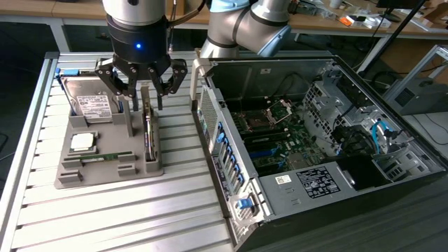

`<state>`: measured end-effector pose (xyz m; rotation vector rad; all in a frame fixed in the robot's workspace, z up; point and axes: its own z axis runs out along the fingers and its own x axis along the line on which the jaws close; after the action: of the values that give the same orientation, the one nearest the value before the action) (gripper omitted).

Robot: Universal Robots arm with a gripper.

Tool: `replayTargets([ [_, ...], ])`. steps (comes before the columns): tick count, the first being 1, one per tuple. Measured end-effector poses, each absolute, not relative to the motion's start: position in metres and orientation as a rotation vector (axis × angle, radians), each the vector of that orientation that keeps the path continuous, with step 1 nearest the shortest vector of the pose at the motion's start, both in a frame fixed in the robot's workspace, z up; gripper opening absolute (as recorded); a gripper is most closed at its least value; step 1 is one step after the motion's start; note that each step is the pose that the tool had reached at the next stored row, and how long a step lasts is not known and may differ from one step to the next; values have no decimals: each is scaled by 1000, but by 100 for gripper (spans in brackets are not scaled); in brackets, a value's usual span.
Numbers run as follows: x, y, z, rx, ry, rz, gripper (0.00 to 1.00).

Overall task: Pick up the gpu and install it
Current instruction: 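Pick up the gpu and move the gpu toward the slot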

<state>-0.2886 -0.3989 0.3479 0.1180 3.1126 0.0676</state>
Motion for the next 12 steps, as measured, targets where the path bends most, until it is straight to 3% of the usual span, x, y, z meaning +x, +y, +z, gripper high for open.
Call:
replayTargets([
  [12, -289, -399, 345, 118, 3113, 68, 48],
])
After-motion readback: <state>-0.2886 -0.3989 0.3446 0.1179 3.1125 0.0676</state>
